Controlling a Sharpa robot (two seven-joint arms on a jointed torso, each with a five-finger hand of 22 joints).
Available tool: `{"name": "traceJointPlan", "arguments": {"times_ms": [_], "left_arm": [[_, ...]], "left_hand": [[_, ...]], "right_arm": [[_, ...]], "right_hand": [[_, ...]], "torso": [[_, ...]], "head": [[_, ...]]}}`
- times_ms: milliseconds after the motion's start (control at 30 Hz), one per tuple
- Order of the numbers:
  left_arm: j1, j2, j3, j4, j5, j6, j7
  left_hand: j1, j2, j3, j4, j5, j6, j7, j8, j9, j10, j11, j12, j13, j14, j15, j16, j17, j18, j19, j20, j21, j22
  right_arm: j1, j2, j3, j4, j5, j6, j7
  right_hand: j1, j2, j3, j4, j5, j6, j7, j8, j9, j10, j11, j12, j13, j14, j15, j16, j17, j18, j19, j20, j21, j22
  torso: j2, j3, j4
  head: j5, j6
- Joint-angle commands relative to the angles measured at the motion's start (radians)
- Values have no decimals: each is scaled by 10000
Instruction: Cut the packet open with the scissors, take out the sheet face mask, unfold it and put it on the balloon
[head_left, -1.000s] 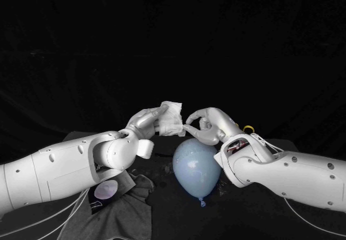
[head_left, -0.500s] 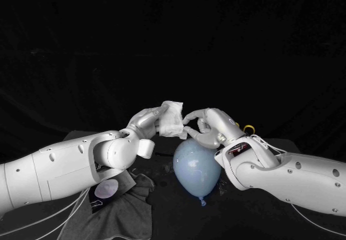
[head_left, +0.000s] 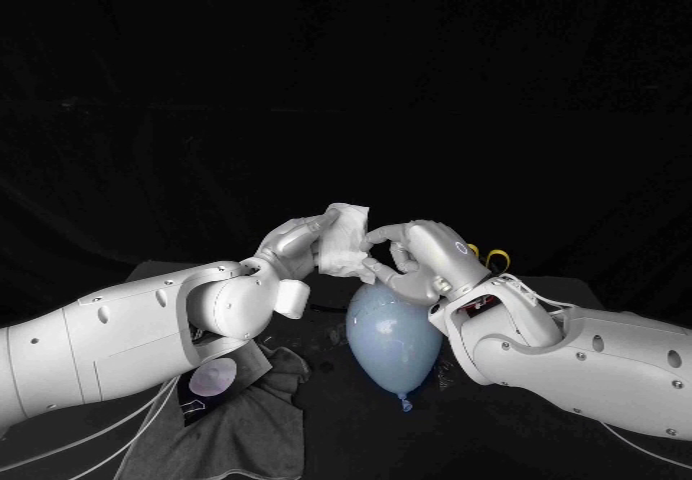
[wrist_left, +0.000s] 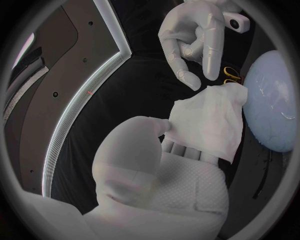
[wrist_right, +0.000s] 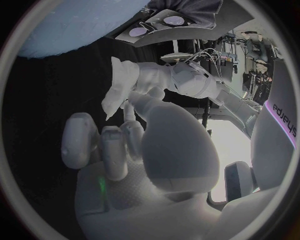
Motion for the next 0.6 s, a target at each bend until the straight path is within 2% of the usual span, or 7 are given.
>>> {"name": "traceJointPlan", "arguments": {"times_ms": [33,300,600], "left_arm": [[19,9,16,52,11,284,-3],[19,9,16,112,28,352,-4],[18,7,17,181,103,402,30]], "left_hand": [[8,66,-42,9,20,-61,366,36,9,-65,10,-25,-9,-83,-13,-19,-11,97,48,4,29,8],[27,81,-59,-5,20,-77,380,67,20,-77,11,-22,-8,-79,-23,-13,-10,97,152,-16,48,2],[43,93,-65,-16,21,-96,389,82,25,-92,14,-24,-8,-72,-28,-8,-9,95,216,-27,58,-3]], "right_arm": [[-9,34,4,-29,-352,-49,39],[-15,89,4,-158,-374,230,-199],[-18,125,4,-227,-431,566,-392]], "right_hand": [[-88,-17,-3,-42,-53,-6,59,-71,-25,78,55,7,1535,1045,76,35,2626,32,-1,60,14,469],[-154,-30,-1,-47,-173,-15,81,-143,-86,55,77,-19,1521,1045,96,35,2626,34,-7,81,2,473],[-259,-45,-49,-18,-208,54,76,-162,-121,51,84,-12,1522,1045,110,35,2626,35,-13,98,-9,478]], "torso": [[3,1,13],[2,-10,2],[-4,-2,5]], "head": [[-14,-1],[-4,-14],[7,-11]]}}
